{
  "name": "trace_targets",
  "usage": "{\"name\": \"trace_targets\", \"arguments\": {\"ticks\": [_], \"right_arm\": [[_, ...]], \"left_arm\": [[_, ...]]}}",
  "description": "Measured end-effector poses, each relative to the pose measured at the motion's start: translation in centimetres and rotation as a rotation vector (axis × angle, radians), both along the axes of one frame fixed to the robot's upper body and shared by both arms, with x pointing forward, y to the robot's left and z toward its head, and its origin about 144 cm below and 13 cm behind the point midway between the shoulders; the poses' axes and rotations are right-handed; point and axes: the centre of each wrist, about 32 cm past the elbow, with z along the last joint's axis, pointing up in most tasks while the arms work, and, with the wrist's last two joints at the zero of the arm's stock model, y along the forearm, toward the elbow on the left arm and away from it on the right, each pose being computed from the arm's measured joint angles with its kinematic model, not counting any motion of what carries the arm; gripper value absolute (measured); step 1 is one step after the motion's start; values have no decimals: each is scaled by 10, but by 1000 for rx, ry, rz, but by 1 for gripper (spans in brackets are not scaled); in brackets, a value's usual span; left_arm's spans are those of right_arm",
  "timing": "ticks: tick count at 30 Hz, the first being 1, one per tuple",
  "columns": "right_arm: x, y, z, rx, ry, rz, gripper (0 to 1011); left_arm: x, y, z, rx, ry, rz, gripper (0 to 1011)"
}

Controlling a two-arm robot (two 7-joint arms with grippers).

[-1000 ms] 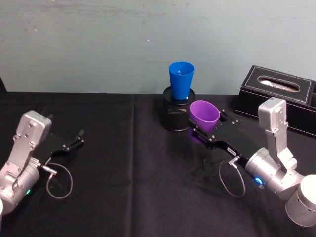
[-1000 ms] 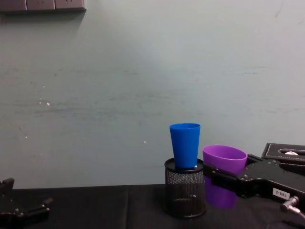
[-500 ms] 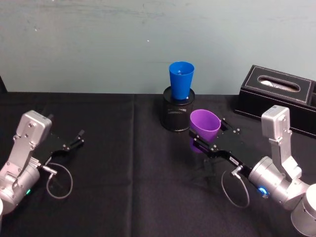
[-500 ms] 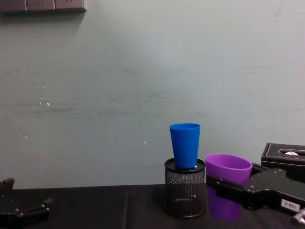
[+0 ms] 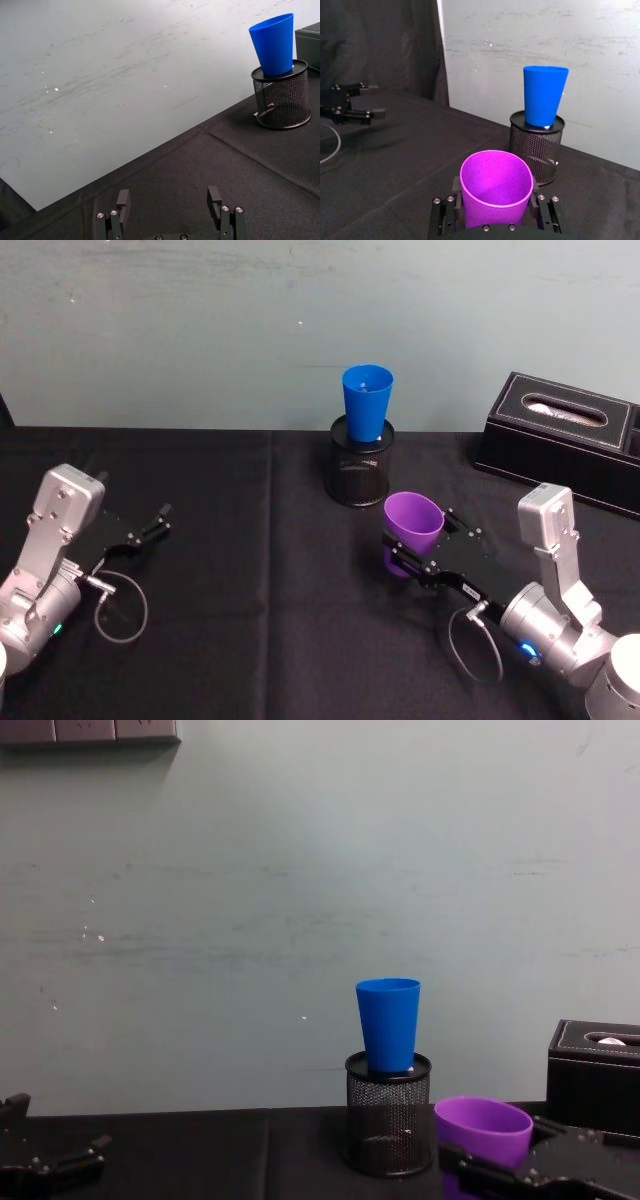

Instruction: Pick up one cup with a gripper and tap it against the other cup.

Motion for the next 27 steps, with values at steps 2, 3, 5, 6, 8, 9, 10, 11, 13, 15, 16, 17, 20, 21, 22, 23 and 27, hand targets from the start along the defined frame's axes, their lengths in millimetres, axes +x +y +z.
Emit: {"name": "trace_targets", "arguments": {"ticks": [2,3,5,6,8,9,10,11,13,15,16,17,20,21,22,23,27], "right_arm": [[0,0,-3,-2,2,-3,739],[0,0,-4,-3,5,-4,739],[1,0,-8,-5,6,-5,739],[1,0,-8,-5,6,-5,739],[2,0,-11,-7,5,-2,739],[2,1,-13,-9,7,2,739],[3,1,-13,-10,7,4,739],[3,1,-14,-12,8,5,739],[3,1,-16,-15,9,10,739],[3,2,-18,-18,10,15,739],[3,2,-18,-19,10,16,739],[3,2,-19,-21,11,20,739],[3,2,-21,-23,12,24,739],[3,2,-21,-23,12,26,739],[3,2,-21,-23,12,28,739],[3,2,-22,-24,12,30,739],[4,2,-23,-25,14,31,739]], "left_arm": [[0,0,0,0,0,0,1011],[0,0,0,0,0,0,1011],[0,0,0,0,0,0,1012],[0,0,0,0,0,0,1011],[0,0,0,0,0,0,1011],[0,0,0,0,0,0,1012],[0,0,0,0,0,0,1011],[0,0,0,0,0,0,1011],[0,0,0,0,0,0,1011],[0,0,0,0,0,0,1012],[0,0,0,0,0,0,1011],[0,0,0,0,0,0,1011],[0,0,0,0,0,0,1011],[0,0,0,0,0,0,1011],[0,0,0,0,0,0,1011],[0,0,0,0,0,0,1011],[0,0,0,0,0,0,1011]]}}
